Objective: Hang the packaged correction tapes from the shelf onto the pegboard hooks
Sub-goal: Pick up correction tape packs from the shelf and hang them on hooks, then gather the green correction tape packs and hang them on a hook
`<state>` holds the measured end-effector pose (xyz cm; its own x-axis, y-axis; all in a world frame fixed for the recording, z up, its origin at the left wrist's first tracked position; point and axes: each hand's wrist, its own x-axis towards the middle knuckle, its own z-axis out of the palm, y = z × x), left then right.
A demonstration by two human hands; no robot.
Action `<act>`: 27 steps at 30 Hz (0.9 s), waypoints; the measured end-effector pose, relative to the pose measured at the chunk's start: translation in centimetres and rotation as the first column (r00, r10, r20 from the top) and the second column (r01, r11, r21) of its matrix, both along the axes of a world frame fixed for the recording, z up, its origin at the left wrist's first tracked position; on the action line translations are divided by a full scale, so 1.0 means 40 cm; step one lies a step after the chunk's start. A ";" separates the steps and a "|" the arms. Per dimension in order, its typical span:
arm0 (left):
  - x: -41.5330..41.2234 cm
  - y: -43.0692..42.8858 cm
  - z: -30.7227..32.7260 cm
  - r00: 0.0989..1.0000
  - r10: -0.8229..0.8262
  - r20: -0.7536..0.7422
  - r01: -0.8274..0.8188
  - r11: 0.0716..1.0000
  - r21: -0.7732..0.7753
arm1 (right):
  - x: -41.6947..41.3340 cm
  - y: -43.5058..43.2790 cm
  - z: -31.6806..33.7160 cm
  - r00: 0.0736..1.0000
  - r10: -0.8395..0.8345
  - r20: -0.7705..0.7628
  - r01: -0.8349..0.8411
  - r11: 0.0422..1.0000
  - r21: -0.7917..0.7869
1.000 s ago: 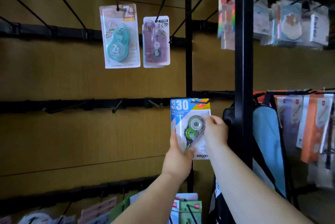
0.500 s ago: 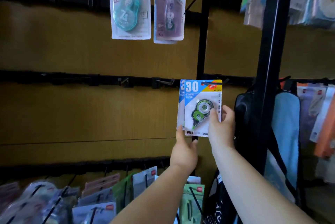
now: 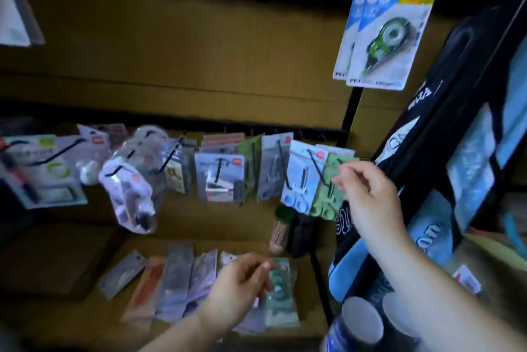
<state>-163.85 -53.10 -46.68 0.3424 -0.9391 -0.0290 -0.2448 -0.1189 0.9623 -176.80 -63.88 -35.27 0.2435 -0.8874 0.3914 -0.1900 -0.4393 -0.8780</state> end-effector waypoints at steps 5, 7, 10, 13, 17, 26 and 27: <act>0.081 0.020 -0.261 0.987 0.159 -0.017 -0.149 0.951 0.270 | 0.062 0.033 -0.240 0.937 0.216 -0.276 -0.120 0.938 0.325; 0.112 0.010 -0.338 0.980 0.197 -0.011 -0.182 0.922 0.342 | 0.096 0.012 -0.336 0.906 0.256 -0.337 -0.081 0.886 0.457; 0.143 -0.017 -0.402 0.978 0.209 0.015 -0.196 0.887 0.418 | 0.141 -0.044 -0.478 0.881 0.258 -0.397 0.026 0.811 0.585; 0.177 -0.064 -0.441 0.977 0.205 0.062 -0.211 0.872 0.443 | 0.174 -0.096 -0.602 0.862 0.231 -0.451 0.151 0.733 0.664; 0.207 -0.137 -0.475 0.956 0.111 0.271 -0.231 0.855 0.465 | 0.181 -0.148 -0.726 0.795 0.205 -0.571 0.309 0.673 0.672; 0.198 -0.234 -0.593 0.853 -0.206 0.480 -0.153 0.781 0.606 | 0.180 -0.225 -0.862 0.842 0.050 -0.537 0.477 0.397 0.784; 0.198 -0.239 -0.603 0.845 -0.246 0.476 -0.127 0.770 0.625 | 0.183 -0.230 -0.875 0.846 0.059 -0.531 0.477 0.364 0.800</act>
<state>-155.95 -62.65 -70.81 0.4239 -0.7907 -0.4418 -0.6921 -0.5974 0.4051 -169.50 -73.06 -70.25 -0.1231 -0.6727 -0.7296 -0.5809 0.6449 -0.4966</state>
